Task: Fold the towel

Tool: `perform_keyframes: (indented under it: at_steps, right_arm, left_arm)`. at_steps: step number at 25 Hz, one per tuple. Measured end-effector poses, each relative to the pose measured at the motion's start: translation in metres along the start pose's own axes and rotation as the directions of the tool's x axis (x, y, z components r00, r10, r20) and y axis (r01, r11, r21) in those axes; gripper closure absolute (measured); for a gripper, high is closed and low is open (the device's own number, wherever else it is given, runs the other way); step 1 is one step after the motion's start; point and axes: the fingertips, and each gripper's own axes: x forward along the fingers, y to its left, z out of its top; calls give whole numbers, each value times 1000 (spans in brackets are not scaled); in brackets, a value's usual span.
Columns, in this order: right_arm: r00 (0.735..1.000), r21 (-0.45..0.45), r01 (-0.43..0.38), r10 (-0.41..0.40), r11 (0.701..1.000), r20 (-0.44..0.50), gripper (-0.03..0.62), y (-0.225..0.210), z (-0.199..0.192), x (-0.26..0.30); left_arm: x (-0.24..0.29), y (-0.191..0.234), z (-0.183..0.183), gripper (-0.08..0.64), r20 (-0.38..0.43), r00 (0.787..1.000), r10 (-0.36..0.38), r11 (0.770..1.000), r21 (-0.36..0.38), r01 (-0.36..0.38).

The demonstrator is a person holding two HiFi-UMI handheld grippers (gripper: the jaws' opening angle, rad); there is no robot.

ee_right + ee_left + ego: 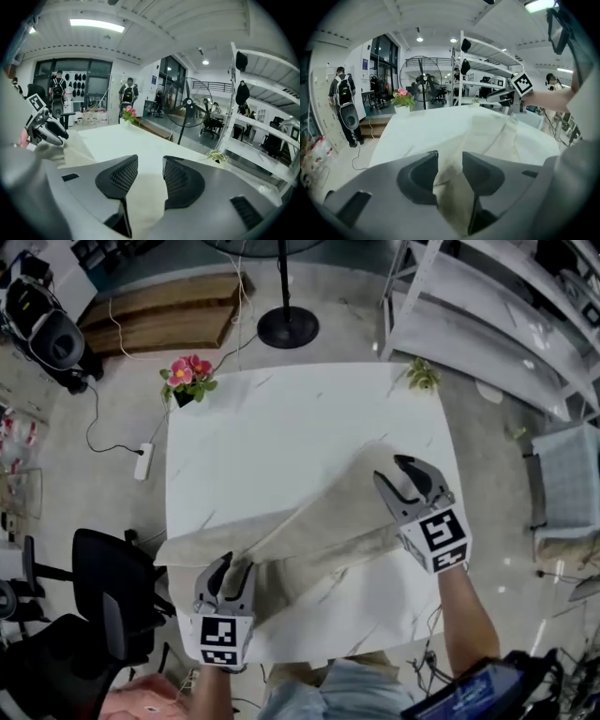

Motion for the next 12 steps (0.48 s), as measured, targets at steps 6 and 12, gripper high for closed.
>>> perform_keyframes:
  at_steps: [6,12]
  right_arm:
    - [982,-16,-96,92,995,-163,387,-30,-54,53]
    - [946,-20,-189,177,982,-271,363,-38,-87,83]
  left_arm:
    - [21,21,-27,394,-106,994,17,1000,-1,-17]
    - [32,23,-24,395,-111,994,24,999,-25,-27]
